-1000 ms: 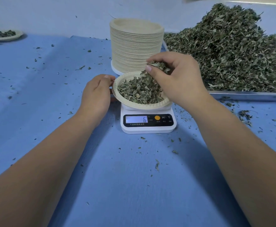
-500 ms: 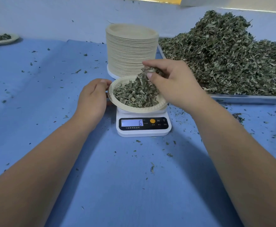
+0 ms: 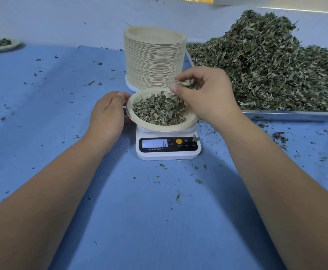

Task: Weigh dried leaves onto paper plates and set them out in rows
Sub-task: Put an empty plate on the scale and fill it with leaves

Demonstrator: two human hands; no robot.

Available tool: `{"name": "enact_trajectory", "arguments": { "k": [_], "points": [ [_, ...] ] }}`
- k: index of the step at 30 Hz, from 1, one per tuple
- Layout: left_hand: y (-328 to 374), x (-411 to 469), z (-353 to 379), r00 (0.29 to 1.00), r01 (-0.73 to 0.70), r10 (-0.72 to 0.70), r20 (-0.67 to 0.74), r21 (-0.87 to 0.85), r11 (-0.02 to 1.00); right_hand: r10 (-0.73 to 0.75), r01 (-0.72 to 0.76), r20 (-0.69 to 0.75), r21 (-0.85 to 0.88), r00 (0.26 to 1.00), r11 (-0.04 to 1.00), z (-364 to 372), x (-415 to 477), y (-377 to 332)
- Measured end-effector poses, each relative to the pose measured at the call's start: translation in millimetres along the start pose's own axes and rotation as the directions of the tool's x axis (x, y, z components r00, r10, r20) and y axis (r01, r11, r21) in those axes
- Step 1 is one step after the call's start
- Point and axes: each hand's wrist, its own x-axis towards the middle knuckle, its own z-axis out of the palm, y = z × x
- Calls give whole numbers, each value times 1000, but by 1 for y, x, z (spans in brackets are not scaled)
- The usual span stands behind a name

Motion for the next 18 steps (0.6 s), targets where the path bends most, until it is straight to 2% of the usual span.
{"name": "enact_trajectory", "arguments": {
  "k": [4, 8, 15, 18],
  "points": [
    [1, -1, 0, 1000, -1, 1, 1, 0, 1000, 94, -109, 129, 110, 987, 988, 5, -3, -4],
    [2, -2, 0, 1000, -3, 3, 4, -2, 1000, 119, -145, 156, 170, 981, 975, 4, -1, -6],
    [3, -3, 1, 1000, 3, -3, -2, -25, 1000, 87, -91, 58, 66, 995, 994, 5, 0, 3],
    [3, -3, 1, 1000, 3, -3, -8, -17, 1000, 114, -121, 48, 201, 992, 972, 3, 0, 2]
  ]
}}
